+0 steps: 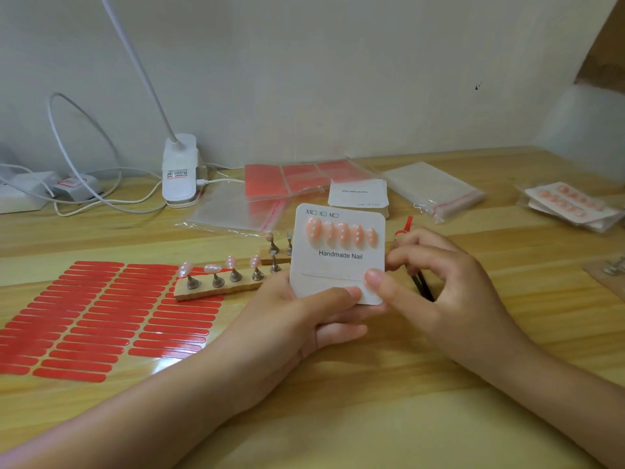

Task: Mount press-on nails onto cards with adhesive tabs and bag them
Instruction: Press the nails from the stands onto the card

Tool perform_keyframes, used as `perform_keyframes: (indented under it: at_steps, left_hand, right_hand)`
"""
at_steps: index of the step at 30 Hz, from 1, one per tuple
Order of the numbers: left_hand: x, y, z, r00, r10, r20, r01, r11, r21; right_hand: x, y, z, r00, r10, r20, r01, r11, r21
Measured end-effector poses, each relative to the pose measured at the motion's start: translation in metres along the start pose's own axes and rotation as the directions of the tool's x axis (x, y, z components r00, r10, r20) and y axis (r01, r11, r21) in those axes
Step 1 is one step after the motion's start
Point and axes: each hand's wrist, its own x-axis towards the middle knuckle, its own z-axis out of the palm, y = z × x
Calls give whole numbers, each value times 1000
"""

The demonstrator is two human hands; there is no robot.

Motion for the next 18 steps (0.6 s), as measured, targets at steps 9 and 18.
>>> perform_keyframes:
  at_steps: [9, 18]
  left_hand:
    - [1, -1, 0, 1000, 11, 16, -11, 1000, 7]
    - [-1, -2, -1, 999, 26, 47, -26, 1000, 14]
  right_hand:
    - [2, 2, -1, 996, 16, 91, -23, 997, 76]
    - [1, 1, -2, 994, 8, 106, -19, 995, 102]
